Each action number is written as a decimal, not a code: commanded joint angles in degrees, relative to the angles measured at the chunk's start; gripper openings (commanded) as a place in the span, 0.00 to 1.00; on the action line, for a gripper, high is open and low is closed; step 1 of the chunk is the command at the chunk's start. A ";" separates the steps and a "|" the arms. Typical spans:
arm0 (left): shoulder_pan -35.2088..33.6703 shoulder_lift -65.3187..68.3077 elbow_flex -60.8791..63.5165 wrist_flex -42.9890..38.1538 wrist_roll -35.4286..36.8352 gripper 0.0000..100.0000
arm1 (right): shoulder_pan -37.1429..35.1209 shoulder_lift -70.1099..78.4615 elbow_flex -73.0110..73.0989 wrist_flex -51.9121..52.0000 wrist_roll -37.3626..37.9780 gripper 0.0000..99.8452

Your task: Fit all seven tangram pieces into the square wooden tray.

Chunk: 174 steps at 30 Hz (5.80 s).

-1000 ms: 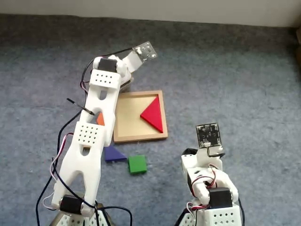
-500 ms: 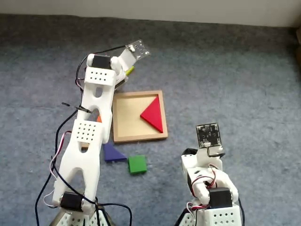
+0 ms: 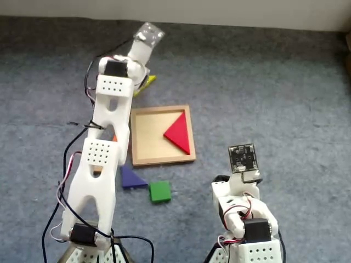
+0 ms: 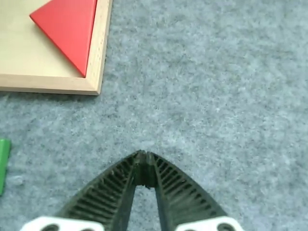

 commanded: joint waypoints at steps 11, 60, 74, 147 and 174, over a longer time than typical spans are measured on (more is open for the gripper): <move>0.84 2.68 4.97 -29.19 9.49 0.11 | 0.57 -0.22 6.64 0.22 0.62 0.02; -11.38 3.91 -0.92 -2.90 0.18 0.11 | 0.57 -0.22 6.64 0.22 0.62 0.02; -16.13 3.03 -1.01 19.34 -8.79 0.11 | 0.57 -0.22 6.64 0.22 0.62 0.02; -11.56 -24.31 50.07 2.64 -28.40 0.29 | 0.66 -0.22 6.64 0.22 0.62 0.02; -11.91 -19.56 47.25 5.27 -31.47 0.06 | 0.66 -0.22 6.64 0.22 0.62 0.02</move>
